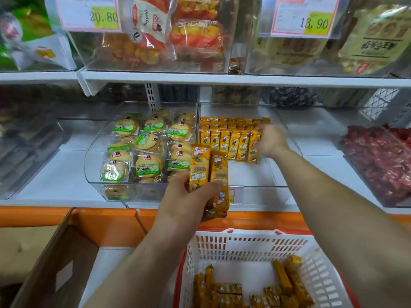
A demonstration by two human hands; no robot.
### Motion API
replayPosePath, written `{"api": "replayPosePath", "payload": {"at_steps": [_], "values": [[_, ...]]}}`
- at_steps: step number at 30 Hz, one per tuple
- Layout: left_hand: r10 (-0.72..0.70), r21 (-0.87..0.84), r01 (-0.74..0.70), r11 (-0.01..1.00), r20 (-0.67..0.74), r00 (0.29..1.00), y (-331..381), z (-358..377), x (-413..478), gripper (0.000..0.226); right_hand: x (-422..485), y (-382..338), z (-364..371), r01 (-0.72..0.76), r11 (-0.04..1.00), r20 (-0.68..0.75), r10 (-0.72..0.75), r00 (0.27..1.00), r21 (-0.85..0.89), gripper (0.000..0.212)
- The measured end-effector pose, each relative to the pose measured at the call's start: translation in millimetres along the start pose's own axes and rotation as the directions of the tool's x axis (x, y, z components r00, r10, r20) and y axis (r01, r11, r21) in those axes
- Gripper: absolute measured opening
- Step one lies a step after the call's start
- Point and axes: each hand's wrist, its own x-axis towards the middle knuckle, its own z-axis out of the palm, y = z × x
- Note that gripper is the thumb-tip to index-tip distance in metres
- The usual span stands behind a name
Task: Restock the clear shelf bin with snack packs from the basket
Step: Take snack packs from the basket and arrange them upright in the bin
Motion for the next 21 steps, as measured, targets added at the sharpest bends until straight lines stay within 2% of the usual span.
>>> {"api": "replayPosePath", "payload": {"at_steps": [4,7,10,15,19,21], "values": [[0.027,0.023,-0.027,0.999,0.004,1.0,0,-4,-1,0.014,1,11,12,0.043,0.993,-0.054,-0.037,0.998,0.112,0.045],[0.024,0.022,-0.024,0.999,-0.004,1.0,0,-5,-1,0.015,1,14,15,0.014,0.984,-0.096,0.003,0.995,0.178,0.05],[0.022,0.032,-0.021,0.999,-0.01,1.0,0,-4,-1,0.016,0,14,15,-0.014,0.975,-0.058,0.027,0.998,0.223,0.057],[0.018,-0.006,-0.018,1.0,-0.011,1.0,1,4,0,0.012,-14,1,-1,-0.024,0.99,0.045,0.018,0.999,0.137,0.056],[-0.015,-0.026,0.015,1.0,-0.007,1.0,0,11,1,0.018,-59,-17,-34,0.108,0.989,0.002,-0.109,0.994,0.102,0.06],[-0.033,-0.011,0.033,0.999,0.01,0.999,-1,15,-1,0.019,-99,-21,-52,0.17,0.952,0.041,-0.186,0.982,0.255,0.045]]}}
